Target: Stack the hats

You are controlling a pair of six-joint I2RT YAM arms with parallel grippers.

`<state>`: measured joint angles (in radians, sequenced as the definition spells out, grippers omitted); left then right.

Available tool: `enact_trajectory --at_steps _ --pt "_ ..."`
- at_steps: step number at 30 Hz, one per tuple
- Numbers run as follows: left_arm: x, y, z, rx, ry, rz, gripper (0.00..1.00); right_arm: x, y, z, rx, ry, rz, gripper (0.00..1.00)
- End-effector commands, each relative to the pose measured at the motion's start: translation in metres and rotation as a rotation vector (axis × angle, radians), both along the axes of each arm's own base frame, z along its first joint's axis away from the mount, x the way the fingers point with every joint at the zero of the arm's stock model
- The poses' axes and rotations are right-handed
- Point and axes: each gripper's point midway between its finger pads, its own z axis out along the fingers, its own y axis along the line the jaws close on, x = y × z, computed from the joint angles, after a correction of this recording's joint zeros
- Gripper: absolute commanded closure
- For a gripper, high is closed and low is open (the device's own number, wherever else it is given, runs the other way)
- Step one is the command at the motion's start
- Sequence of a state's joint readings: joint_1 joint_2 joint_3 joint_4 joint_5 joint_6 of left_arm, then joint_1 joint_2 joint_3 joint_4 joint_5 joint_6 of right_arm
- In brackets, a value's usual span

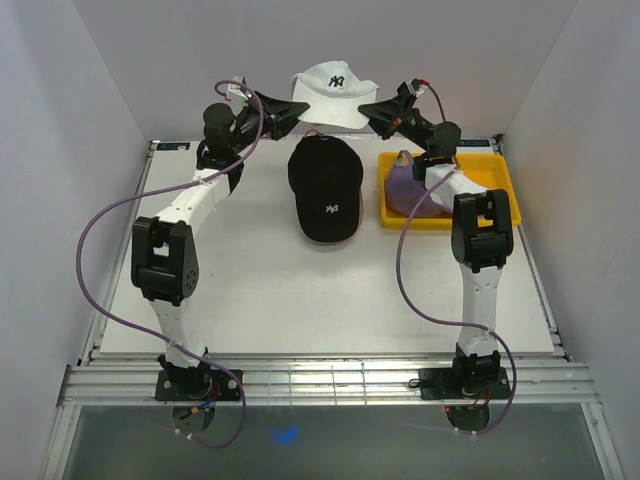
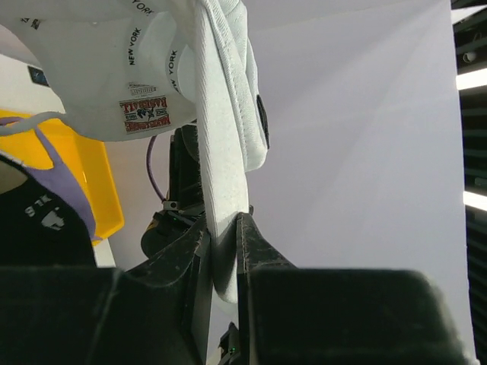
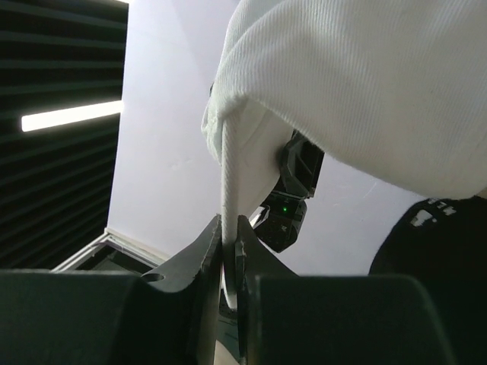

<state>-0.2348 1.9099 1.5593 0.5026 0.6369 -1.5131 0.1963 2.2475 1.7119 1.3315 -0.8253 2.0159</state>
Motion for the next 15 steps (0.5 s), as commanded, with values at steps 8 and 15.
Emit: enact_trajectory --at_steps 8,15 --pt "-0.041 -0.04 0.013 0.041 -0.105 -0.212 0.87 -0.011 0.009 0.029 0.045 0.036 0.073 0.87" --pt "-0.057 -0.042 -0.002 0.055 -0.102 -0.241 0.87 -0.024 0.006 0.006 0.05 0.028 0.091 0.88"
